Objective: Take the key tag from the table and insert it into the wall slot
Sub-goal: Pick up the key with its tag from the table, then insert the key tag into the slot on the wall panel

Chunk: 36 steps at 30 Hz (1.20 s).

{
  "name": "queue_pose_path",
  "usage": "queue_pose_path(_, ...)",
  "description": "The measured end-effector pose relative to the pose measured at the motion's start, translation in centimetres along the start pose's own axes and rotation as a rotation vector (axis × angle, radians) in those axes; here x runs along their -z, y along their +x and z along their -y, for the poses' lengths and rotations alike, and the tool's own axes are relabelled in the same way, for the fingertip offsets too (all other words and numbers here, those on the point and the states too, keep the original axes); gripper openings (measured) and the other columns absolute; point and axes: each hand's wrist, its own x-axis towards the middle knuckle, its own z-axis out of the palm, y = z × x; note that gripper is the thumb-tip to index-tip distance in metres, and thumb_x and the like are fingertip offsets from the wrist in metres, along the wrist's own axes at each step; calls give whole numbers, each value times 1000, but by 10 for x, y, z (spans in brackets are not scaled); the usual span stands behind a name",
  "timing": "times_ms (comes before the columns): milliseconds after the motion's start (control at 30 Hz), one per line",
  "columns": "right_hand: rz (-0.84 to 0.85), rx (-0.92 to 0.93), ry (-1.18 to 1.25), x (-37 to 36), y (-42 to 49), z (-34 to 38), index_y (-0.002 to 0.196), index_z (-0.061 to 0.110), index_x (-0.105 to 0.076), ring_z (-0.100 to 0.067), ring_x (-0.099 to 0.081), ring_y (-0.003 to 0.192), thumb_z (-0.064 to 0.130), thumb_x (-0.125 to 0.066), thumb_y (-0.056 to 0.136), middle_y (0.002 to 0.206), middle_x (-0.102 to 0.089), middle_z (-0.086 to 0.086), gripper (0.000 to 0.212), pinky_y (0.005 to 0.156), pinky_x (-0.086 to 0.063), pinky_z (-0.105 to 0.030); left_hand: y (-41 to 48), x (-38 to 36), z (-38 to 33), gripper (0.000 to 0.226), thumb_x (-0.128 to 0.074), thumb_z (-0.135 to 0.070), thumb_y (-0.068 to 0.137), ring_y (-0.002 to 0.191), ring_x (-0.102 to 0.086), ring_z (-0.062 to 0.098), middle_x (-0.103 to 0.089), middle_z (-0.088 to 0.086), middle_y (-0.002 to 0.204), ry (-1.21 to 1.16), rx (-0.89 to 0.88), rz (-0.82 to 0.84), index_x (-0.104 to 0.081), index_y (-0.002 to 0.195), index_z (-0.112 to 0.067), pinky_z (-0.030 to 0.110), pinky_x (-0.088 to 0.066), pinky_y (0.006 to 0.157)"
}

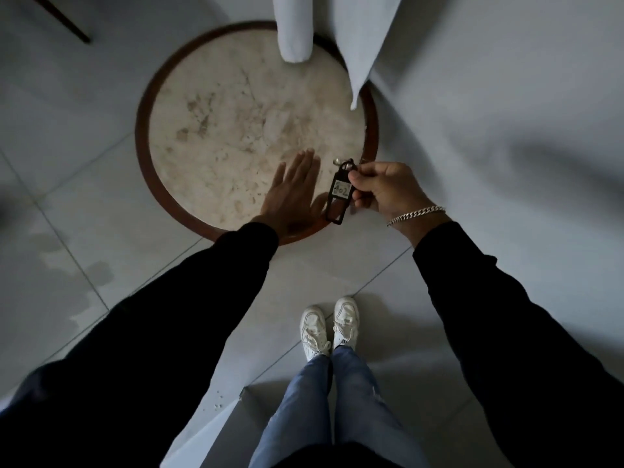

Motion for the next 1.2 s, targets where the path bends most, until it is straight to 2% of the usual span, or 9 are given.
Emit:
queue_pose_path(133,3,61,11,20,-54,34,80,10,-70,-11,-60,46,4,-70,84,64,-64,-10,8,47,-54,-21,-26,45,-36,73,-31,-46,102,159,-2,29,-5,15,170,-18,-59,-95,-10,159,-4,53,-6,130)
queue_pose_path(300,-47,122,42,53,-111,62,89,4,-69,-10,-60,47,3,-69,85,67,-64,-10,4,48,-55,-20,-55,82,-71,77,-23,-52,99,159,2,26,-4,13,171,-56,-88,-233,-10,159,-5,51,-3,131)
queue_pose_path(433,-113,165,40,84,-157,74,104,-4,-67,-13,-59,52,2,-68,86,76,-63,-14,19,49,-55,-20,-69,102,-112,77,-25,-53,101,158,5,23,-4,12,171,-71,-174,-299,-11,159,-7,51,-2,131)
queue_pose_path(500,-135,186,36,100,-177,76,102,-4,-67,-14,-59,53,2,-67,86,74,-64,-12,17,49,-55,-20,-69,109,-133,75,-31,-51,102,159,1,26,-6,13,171,-62,-231,-335,-14,159,-5,53,-4,131)
queue_pose_path(600,-169,231,24,128,-209,75,101,-3,-68,-15,-58,53,3,-68,86,73,-64,-11,16,50,-55,-21,-69,119,-174,80,-23,-57,98,159,-2,27,-8,14,170,-64,-320,-382,-15,158,-5,49,-2,129)
queue_pose_path(733,-222,278,1,169,-246,73,100,-3,-69,-15,-59,54,4,-69,86,79,-65,-16,16,52,-55,-22,-68,121,-231,75,-35,-49,102,158,-3,28,-10,15,170,-94,-434,-443,-15,158,-5,52,-6,130)
queue_pose_path(800,-245,298,0,188,-263,73,97,0,-70,-16,-59,54,5,-69,86,80,-66,-15,12,53,-55,-23,-70,121,-259,76,-30,-51,101,158,-4,28,-11,16,169,-109,-476,-470,-15,158,-4,52,-5,130)
queue_pose_path(1000,-304,361,24,247,-317,71,83,6,-72,-15,-58,50,5,-70,83,66,-68,-9,2,49,-53,-23,-66,122,-345,76,-29,-48,100,158,-5,32,-10,20,169,-156,-590,-528,-15,158,-1,53,-5,129)
queue_pose_path(1200,-393,454,24,290,-370,73,91,2,-73,-15,-59,51,6,-70,84,71,-69,-11,9,51,-52,-23,-62,133,-425,76,-29,-47,100,158,-3,33,-8,21,169,-209,-782,-573,-13,158,0,53,-4,129)
